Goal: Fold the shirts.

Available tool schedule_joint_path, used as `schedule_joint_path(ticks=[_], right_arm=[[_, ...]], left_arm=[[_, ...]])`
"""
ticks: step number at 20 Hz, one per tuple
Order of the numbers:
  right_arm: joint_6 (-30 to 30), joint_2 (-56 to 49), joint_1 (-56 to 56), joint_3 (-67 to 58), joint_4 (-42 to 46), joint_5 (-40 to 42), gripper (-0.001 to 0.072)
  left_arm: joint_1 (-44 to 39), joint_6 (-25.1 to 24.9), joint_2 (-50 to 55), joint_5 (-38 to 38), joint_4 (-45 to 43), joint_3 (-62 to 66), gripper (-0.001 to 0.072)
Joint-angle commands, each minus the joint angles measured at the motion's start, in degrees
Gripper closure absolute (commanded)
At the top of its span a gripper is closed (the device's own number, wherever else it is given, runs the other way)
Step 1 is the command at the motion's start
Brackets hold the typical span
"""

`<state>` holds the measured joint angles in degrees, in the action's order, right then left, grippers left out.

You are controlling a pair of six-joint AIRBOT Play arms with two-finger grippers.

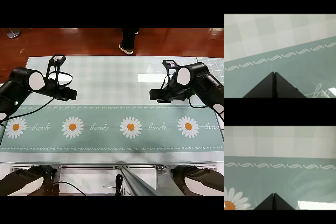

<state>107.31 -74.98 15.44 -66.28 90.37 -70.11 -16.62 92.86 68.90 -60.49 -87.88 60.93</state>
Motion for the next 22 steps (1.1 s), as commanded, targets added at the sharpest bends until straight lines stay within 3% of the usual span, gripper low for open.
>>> schedule_joint_path(ticks=[1, 11, 17, 18, 19, 20, 22], right_arm=[[0.00, -0.02, -0.04, -0.02, 0.00, -0.02, 0.0681], [0.00, -0.02, -0.04, -0.02, 0.00, 0.20, 0.0680], [-0.04, -0.11, -0.04, -0.02, 4.09, 19.47, 0.0669], [0.07, -0.24, -0.17, -0.02, 8.87, 23.96, 0.0428], [0.11, -0.61, -0.70, -0.02, 14.14, 28.50, 0.0081], [2.21, -1.29, -1.92, -0.04, 20.65, 33.14, 0.0083], [13.44, -3.85, -7.28, -1.29, 31.91, 38.86, 0.0084]], left_arm=[[0.07, -0.02, 0.02, 0.00, -0.02, 0.00, 0.0685], [0.07, 0.00, 0.02, 0.04, -0.02, 0.00, 0.0685], [0.28, -0.70, 0.76, 13.29, -1.20, 0.00, 0.0670], [0.55, -0.68, 1.03, 16.98, -2.99, 0.00, 0.0543], [0.79, -0.63, 1.36, 21.42, -5.14, 0.00, 0.0143], [1.09, -0.68, 1.77, 25.70, -7.19, 0.00, 0.0003], [2.27, -0.70, 2.14, 32.96, -11.74, 0.00, 0.0005]])
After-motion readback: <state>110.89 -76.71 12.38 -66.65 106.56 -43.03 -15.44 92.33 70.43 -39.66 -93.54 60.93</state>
